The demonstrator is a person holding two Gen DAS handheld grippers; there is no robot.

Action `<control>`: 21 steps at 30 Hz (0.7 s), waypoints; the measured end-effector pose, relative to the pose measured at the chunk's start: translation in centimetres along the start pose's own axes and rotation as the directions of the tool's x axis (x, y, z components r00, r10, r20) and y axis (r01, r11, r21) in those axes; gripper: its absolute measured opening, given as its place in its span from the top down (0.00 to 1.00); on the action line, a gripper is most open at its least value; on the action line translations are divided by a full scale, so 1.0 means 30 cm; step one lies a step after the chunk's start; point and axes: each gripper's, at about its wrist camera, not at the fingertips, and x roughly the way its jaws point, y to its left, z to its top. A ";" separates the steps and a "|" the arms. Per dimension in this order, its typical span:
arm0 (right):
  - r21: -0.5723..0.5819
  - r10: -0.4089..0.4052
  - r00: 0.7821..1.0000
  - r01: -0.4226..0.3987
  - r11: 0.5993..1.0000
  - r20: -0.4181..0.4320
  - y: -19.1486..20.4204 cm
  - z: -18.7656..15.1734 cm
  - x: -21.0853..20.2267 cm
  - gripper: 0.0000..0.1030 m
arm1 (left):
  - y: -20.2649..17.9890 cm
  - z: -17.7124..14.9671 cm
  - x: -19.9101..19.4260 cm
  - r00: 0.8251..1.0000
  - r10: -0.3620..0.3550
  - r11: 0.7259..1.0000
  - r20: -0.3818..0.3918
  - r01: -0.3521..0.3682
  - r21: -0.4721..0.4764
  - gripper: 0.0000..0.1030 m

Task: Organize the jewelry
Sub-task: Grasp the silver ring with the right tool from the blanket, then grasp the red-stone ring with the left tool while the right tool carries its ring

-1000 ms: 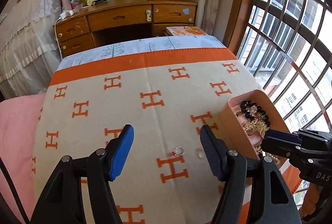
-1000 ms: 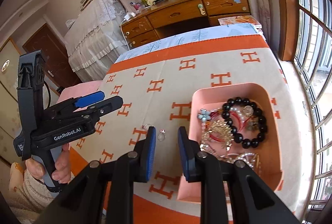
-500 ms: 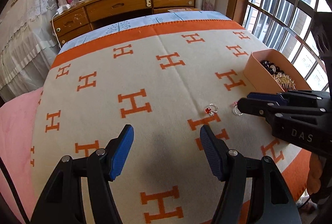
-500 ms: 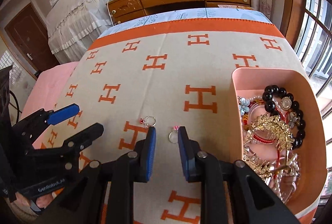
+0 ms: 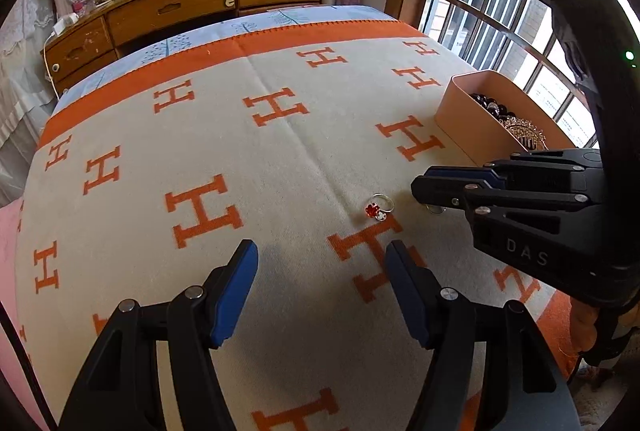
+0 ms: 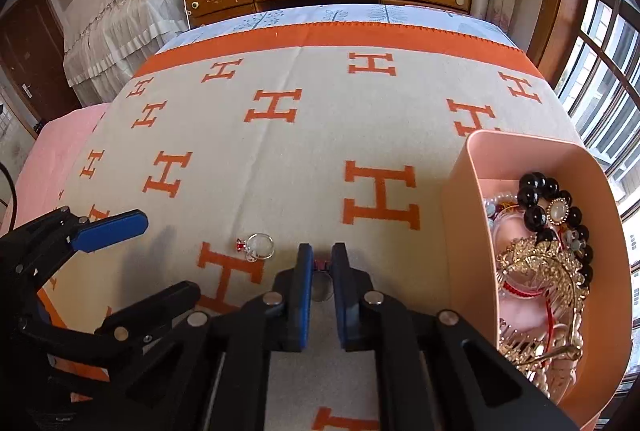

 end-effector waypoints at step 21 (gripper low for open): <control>0.109 0.195 0.976 -0.205 0.973 0.102 -0.151 -0.025 -0.164 0.91 | -0.090 0.096 0.092 0.999 -0.036 0.987 -0.040 0.041 0.153 0.95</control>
